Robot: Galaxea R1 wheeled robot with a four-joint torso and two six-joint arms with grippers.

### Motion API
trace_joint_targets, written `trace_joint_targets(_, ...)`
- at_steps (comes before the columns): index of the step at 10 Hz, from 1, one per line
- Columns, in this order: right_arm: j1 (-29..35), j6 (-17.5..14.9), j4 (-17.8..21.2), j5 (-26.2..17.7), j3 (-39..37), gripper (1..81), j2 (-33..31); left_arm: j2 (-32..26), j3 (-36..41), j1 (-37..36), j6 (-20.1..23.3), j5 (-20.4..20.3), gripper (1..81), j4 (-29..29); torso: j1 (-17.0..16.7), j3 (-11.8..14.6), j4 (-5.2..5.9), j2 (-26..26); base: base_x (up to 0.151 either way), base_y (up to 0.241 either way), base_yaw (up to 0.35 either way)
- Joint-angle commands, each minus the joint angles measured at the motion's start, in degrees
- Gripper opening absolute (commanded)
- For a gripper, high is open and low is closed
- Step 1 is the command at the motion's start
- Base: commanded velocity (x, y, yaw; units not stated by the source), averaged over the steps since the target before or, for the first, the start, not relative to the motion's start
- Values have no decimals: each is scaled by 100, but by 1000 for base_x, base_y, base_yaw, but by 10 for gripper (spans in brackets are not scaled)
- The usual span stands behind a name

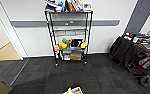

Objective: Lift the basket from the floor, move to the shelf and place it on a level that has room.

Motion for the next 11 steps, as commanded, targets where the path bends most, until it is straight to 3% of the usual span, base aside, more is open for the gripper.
trace_joint_targets(1, 213, 12, 29, -329, 976, 811, -697, -303, 399, -130, -17, 277, 811, 20, 0, 0, 0, 0, 0, 0, 0)
trace_joint_targets(8, 547, 47, 46, -338, 1108, 811, -1093, -839, 1226, -420, -52, 294, 811, -139, -6, -5, 0, 0, 90, 0, 0)
trace_joint_targets(11, 608, 55, 46, -329, 1519, 811, -1416, -874, 1278, -420, -60, 286, 811, -156, -9, -5, 0, 0, 93, 0, 0)
